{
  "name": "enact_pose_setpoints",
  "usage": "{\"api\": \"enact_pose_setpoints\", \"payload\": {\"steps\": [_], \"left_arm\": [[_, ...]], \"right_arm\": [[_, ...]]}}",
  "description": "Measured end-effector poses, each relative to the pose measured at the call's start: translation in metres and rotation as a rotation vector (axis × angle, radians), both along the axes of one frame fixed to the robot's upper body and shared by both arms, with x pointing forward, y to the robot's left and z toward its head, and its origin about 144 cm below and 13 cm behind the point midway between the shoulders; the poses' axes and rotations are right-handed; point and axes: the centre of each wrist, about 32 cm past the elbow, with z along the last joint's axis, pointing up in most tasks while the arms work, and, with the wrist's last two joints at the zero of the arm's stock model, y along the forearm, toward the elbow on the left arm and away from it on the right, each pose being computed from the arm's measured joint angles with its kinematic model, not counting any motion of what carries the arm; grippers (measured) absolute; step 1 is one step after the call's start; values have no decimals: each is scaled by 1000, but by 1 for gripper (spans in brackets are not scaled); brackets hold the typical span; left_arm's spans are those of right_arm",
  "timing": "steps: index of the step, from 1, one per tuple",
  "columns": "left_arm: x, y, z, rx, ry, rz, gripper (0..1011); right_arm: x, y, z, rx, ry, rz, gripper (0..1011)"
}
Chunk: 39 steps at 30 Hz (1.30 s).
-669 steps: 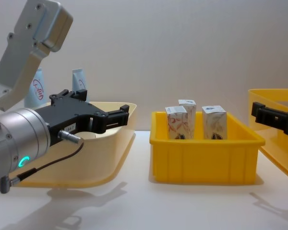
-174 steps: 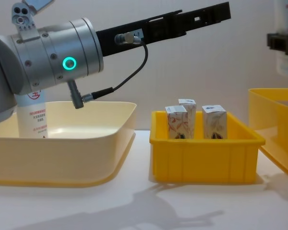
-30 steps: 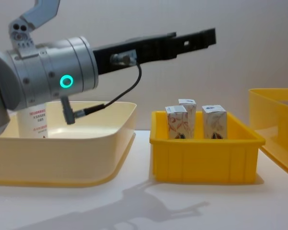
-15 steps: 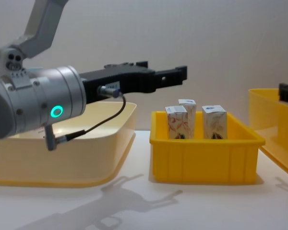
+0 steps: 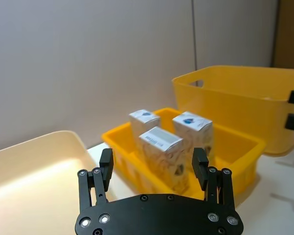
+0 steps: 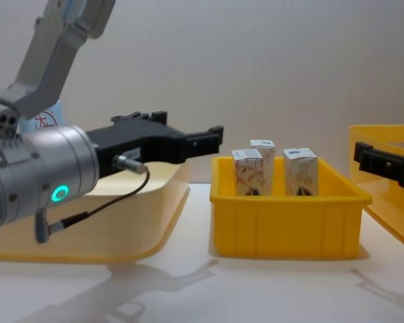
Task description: Bimanual collaborative sorting of washing and personal care products
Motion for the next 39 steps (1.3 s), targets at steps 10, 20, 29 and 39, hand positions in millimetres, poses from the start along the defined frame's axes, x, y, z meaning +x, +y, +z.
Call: {"api": "enact_pose_setpoints", "payload": {"steps": [10,20,29,39], "left_arm": [[-13,3,-12,57,-28,127,1003],[-21,5,-19,90,-50,201,1003],[-22,5,-19,92,-52,206,1003],[-22,5,-19,92,-52,206,1003]], "right_arm": [[-2,0,-1,5,0,12,1001],[-2,0,-1,5,0,11,1001],[-2,0,-1,5,0,11,1001],[1,2,6,15,3,18,1001]]}}
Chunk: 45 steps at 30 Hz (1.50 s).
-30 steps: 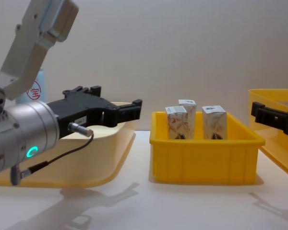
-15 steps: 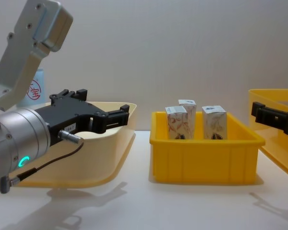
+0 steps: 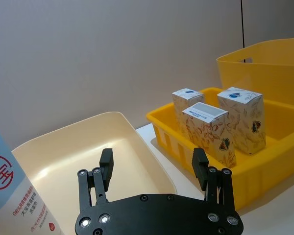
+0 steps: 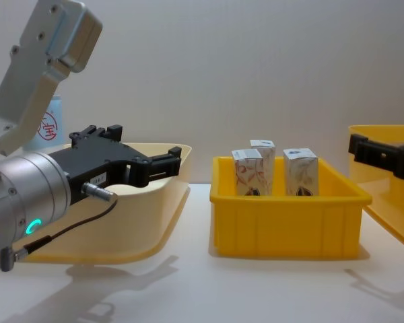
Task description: Bimanual collaborative sorting of washing and personal care products
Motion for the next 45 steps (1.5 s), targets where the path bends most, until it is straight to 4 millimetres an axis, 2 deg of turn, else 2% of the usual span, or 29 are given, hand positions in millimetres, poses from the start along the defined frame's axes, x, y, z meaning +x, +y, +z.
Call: {"api": "enact_pose_setpoints", "payload": {"steps": [20,45], "left_arm": [[0,0,0,0,1,0,1003],[0,0,0,0,1,0,1003]], "right_arm": [[25,17,32,25,42,-8,1001],[69,48,41,-3,155,-43,1001]]}}
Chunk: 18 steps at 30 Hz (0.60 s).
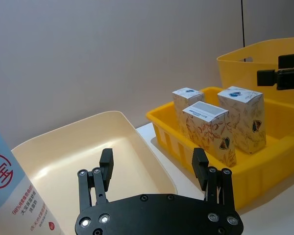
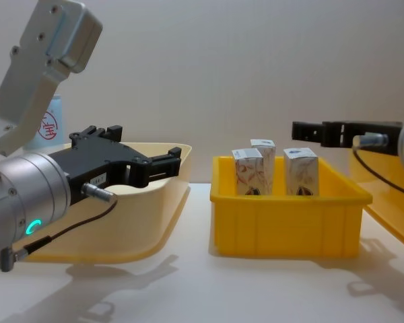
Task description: Bimanual collaborative sorting of washing and personal care products
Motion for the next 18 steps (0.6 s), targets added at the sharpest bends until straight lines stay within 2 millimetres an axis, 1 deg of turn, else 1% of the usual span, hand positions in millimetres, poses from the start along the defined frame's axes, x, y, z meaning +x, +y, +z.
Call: {"api": "enact_pose_setpoints", "payload": {"steps": [10,18], "left_arm": [[0,0,0,0,0,0,1003],[0,0,0,0,0,0,1003]], "right_arm": [[17,15,-3,-33,37,-16,1001],[26,23,-7,-56,59,-29,1001]]}}
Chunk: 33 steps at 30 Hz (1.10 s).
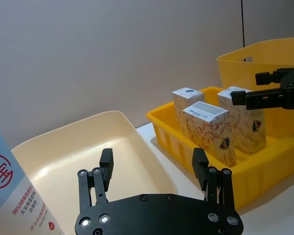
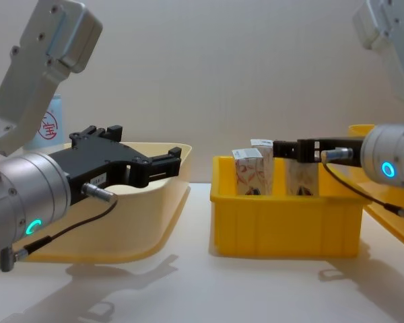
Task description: Bimanual collaborative sorting of washing and personal care products
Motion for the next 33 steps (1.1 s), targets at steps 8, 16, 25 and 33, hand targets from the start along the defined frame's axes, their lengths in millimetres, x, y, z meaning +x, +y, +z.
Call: {"api": "enact_pose_setpoints", "payload": {"steps": [8,16,25,33], "left_arm": [[0,0,0,0,0,0,1003],[0,0,0,0,0,0,1003],[0,0,0,0,0,0,1003],[0,0,0,0,0,0,1003]], "right_arm": [[9,6,-5,-23,21,-8,1001],[15,12,-10,-39,37,-8,1001],[20,17,-15,-55,50,-8,1001],[23,19,-17,-61,55,-7,937]]}}
